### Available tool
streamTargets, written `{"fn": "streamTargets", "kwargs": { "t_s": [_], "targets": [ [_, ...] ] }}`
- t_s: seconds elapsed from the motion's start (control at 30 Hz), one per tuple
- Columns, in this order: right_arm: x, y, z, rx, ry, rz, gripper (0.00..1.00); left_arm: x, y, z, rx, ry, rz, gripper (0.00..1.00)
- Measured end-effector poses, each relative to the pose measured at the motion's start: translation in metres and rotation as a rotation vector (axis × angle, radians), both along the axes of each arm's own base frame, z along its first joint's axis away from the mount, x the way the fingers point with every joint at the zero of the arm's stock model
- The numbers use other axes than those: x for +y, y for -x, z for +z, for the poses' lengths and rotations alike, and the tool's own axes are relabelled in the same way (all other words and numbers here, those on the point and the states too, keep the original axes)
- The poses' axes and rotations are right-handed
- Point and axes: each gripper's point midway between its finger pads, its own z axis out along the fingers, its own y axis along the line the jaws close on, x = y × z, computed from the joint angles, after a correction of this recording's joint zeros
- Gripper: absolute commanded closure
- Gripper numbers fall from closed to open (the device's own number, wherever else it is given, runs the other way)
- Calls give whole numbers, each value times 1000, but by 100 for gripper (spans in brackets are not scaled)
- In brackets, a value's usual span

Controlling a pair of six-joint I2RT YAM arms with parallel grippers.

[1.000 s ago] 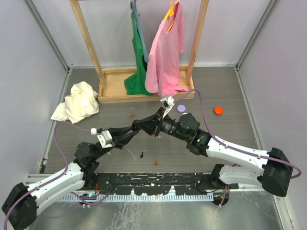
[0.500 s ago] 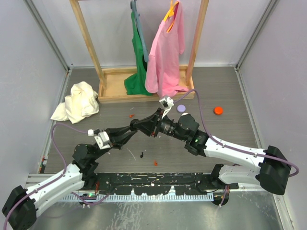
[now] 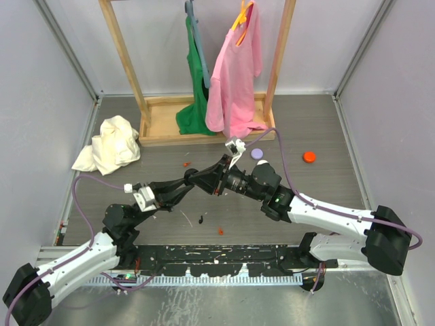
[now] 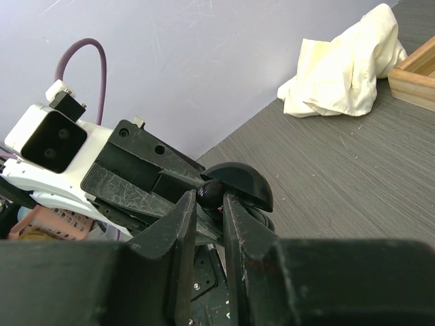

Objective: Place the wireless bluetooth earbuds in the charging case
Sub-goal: Place the earbud in the charging case.

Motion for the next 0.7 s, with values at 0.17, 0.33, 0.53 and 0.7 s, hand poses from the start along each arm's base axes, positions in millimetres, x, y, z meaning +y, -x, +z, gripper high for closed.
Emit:
{"fn": "streamTargets", "kwargs": {
  "t_s": [0.17, 0.33, 0.53, 0.7],
  "targets": [
    [-1, 0, -1, 4, 0, -2, 73, 0, 0, -1, 1, -1, 0, 100],
    [-6, -2, -2, 5, -3, -28, 66, 0, 0, 0, -1, 1, -1, 100],
    [-9, -5, -2, 4, -5, -53, 59, 0, 0, 0, -1, -1, -3, 100],
    [-11, -6, -7, 3, 32, -62, 56, -2, -1, -6, 12, -18, -2, 100]
  ]
}}
